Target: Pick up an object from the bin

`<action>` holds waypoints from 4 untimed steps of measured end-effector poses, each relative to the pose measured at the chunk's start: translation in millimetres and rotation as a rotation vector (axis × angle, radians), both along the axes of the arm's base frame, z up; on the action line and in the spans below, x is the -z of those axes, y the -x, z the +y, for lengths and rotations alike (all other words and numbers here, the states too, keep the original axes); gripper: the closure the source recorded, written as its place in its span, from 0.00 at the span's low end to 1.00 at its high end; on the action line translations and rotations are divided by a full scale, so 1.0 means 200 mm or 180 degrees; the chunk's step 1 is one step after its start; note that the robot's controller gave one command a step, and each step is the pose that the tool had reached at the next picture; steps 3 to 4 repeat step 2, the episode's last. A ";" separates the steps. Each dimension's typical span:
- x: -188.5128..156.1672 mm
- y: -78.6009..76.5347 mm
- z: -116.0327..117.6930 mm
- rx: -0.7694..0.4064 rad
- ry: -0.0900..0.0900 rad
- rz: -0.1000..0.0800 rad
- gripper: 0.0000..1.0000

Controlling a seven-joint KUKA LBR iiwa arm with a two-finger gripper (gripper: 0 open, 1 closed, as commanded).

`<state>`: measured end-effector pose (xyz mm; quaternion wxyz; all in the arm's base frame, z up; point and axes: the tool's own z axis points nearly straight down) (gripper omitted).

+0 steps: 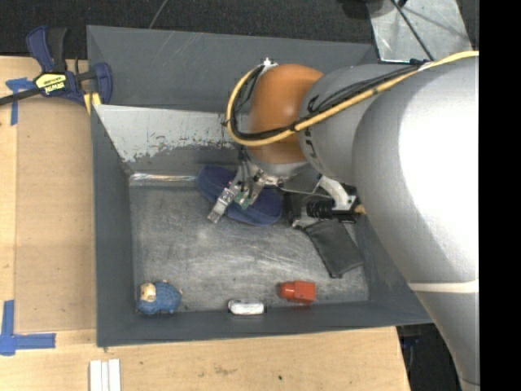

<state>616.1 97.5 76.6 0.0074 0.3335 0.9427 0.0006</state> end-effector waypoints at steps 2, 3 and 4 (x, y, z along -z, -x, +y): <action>-0.29 -0.01 -0.01 0.0003 -0.0013 0.0028 1.00; -0.29 -0.01 -0.01 0.0003 -0.0013 0.0028 1.00; -0.29 -0.01 -0.01 0.0003 -0.0013 0.0028 1.00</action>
Offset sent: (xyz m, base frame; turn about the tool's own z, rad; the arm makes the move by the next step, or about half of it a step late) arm -0.0002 0.0000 0.0255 0.0000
